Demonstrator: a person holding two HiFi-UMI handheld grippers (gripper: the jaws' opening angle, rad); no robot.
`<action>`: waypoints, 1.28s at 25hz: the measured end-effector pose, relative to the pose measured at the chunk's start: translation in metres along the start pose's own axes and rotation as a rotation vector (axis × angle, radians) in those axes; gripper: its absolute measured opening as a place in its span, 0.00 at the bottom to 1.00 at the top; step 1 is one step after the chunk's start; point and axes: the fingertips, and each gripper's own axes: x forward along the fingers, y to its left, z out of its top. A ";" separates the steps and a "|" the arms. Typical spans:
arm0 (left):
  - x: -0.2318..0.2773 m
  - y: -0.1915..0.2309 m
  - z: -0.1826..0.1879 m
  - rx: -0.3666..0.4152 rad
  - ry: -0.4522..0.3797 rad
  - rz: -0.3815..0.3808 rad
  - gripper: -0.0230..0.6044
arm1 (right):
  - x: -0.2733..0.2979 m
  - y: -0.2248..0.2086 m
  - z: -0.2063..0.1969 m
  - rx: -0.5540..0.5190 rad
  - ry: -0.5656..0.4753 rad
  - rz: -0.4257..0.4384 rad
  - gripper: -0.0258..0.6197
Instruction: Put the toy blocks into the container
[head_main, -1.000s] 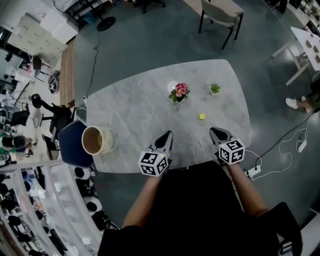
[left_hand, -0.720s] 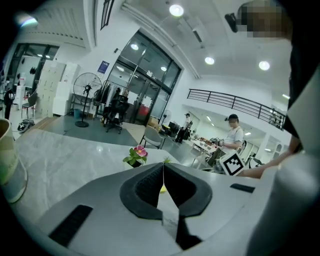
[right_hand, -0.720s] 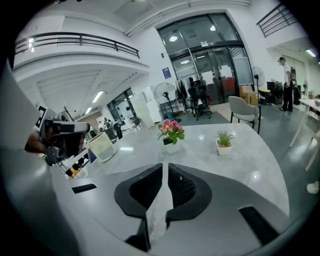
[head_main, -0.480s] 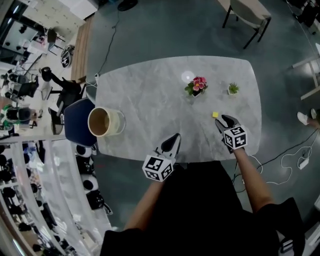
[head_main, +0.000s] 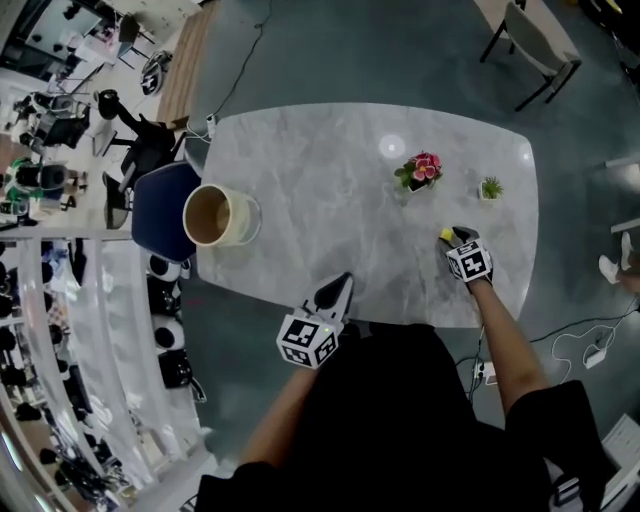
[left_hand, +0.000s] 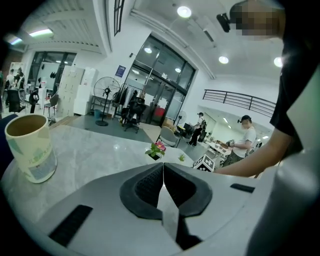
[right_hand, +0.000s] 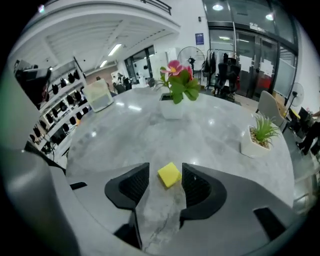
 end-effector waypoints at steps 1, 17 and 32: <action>-0.004 0.002 -0.001 -0.003 0.004 0.006 0.04 | 0.004 -0.001 -0.004 -0.019 0.025 -0.003 0.31; -0.030 0.021 -0.021 -0.079 -0.019 0.041 0.04 | 0.016 0.011 -0.002 -0.138 0.119 -0.067 0.29; -0.118 0.078 -0.015 -0.078 -0.123 0.069 0.04 | 0.004 0.123 0.099 -0.258 0.038 -0.059 0.29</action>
